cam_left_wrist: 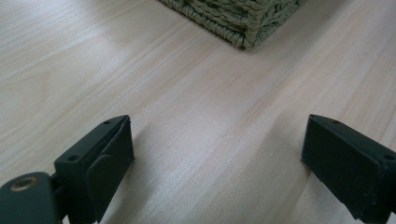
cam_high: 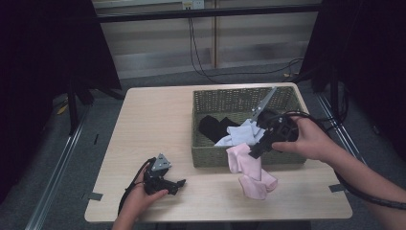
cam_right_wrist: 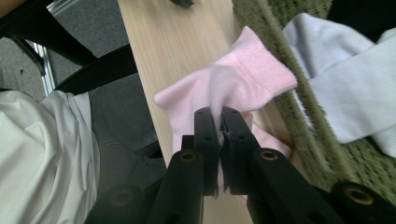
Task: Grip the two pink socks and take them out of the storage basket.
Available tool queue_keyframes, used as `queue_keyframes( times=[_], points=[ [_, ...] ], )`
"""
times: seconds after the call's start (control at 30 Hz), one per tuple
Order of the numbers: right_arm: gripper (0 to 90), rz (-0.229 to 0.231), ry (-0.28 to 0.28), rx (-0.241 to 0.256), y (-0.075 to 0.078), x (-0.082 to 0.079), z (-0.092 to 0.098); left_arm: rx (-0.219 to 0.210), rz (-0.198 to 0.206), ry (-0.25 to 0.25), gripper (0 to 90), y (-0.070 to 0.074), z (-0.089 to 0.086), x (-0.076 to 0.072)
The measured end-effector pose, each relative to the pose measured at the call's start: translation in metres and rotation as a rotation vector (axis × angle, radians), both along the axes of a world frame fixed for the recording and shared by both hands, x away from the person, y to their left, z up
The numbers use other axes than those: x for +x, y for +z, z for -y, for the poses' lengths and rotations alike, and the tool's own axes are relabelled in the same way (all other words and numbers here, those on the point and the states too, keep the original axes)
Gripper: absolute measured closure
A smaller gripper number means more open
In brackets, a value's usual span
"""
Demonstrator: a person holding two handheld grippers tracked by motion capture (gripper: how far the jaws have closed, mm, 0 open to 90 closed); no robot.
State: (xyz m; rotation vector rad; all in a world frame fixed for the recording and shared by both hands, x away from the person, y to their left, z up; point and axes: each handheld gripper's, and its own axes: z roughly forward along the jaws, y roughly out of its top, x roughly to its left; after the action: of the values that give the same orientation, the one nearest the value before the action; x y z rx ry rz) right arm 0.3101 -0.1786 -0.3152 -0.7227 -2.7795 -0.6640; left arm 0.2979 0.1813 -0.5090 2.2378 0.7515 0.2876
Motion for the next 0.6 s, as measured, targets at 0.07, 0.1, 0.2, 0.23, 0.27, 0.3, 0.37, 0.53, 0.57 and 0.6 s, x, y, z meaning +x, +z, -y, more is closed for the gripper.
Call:
queue_keyframes(
  times=[0.07, 0.1, 0.2, 0.23, 0.27, 0.3, 0.37, 0.53, 0.57, 0.6],
  points=[
    [84.9, -0.011, 0.005, -0.001, -0.003, -0.001, -0.002, 0.000, -0.002, 0.000, 8.5, 0.000, 0.000, 0.000],
    [81.2, -0.014, 0.004, -0.006, -0.006, -0.002, -0.004, -0.004, -0.002, 0.004, 8.5, 0.000, 0.000, 0.000],
    [70.1, 0.000, 0.009, 0.006, -0.013, -0.001, -0.006, -0.004, -0.001, 0.004, 8.6, 0.000, 0.000, 0.000],
    [70.1, -0.002, 0.000, 0.007, -0.015, -0.001, -0.006, -0.004, -0.002, 0.005, 8.6, 0.000, 0.000, 0.000],
    [67.4, -0.005, 0.004, 0.004, -0.017, -0.002, -0.004, 0.007, 0.000, -0.004, 8.6, 0.000, 0.000, 0.000],
    [65.3, -0.001, -0.009, 0.004, -0.017, -0.002, -0.003, 0.007, 0.000, -0.004, 8.6, 0.000, 0.000, 0.000],
    [65.3, 0.002, -0.018, 0.001, -0.018, -0.003, -0.002, 0.005, 0.000, -0.003, 8.6, 0.000, 0.000, 0.000],
    [59.9, 0.015, -0.052, 0.007, -0.022, -0.002, 0.012, 0.005, 0.000, -0.002, 8.6, 0.000, 0.000, 0.000],
    [59.1, 0.015, -0.065, 0.011, -0.023, -0.002, 0.015, 0.006, -0.001, -0.004, 8.6, 0.000, 0.000, 0.000],
    [58.3, 0.019, -0.073, 0.013, -0.024, -0.002, 0.017, 0.005, 0.000, -0.003, 8.6, 0.000, 0.000, 0.000]
  ],
)
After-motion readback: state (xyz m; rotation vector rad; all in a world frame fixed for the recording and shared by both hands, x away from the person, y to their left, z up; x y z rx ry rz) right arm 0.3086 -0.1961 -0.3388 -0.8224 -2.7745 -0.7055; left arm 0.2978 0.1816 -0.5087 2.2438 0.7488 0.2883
